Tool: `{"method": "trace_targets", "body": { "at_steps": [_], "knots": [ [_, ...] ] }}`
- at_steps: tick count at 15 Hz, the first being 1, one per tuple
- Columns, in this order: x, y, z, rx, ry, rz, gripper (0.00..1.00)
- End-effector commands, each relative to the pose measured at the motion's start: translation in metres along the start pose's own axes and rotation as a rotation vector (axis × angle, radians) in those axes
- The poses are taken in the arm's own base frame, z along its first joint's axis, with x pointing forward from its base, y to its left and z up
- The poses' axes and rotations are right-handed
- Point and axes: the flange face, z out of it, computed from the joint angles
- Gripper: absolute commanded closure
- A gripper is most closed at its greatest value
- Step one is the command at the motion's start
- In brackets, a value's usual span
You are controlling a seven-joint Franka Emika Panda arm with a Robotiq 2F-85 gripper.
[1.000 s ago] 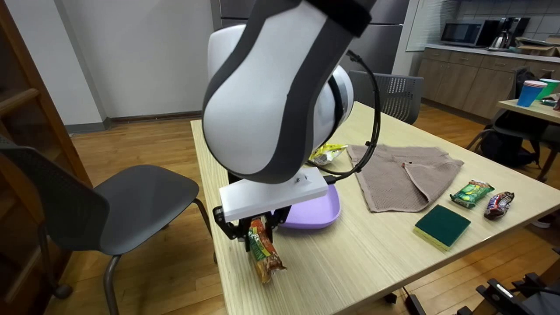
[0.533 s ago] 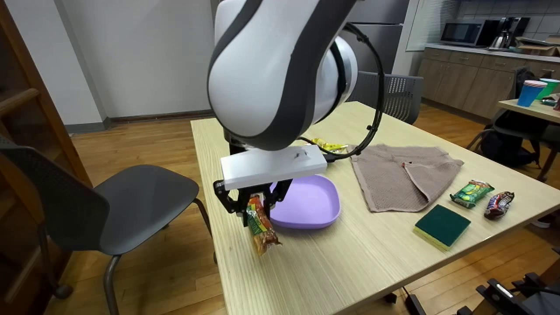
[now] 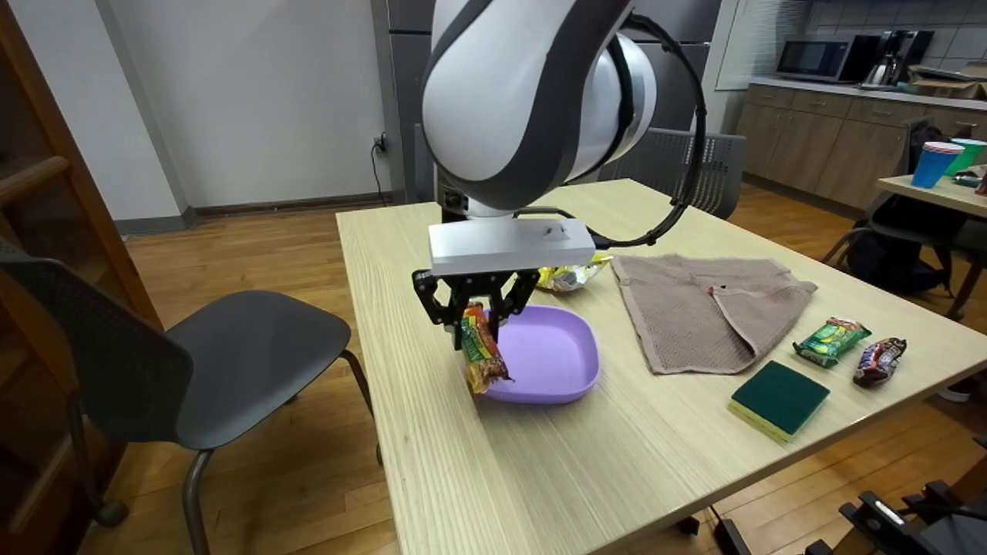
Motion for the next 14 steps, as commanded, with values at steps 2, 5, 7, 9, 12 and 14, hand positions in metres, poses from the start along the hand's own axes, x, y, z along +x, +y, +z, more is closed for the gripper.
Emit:
{"method": "trace_targets", "body": {
  "at_steps": [2,5,7,9,12,14],
  "knots": [
    [0.01,0.021,-0.011,-0.002,0.016,0.091,0.83],
    [0.016,0.032,-0.006,-0.008,0.016,0.144,0.83],
    [0.02,0.038,-0.002,-0.014,0.013,0.181,0.83],
    [0.024,0.044,0.003,-0.016,0.005,0.217,0.83],
    [0.027,0.051,0.014,-0.02,-0.009,0.266,0.83],
    [0.03,0.054,0.02,-0.024,-0.014,0.294,0.83]
  ]
}}
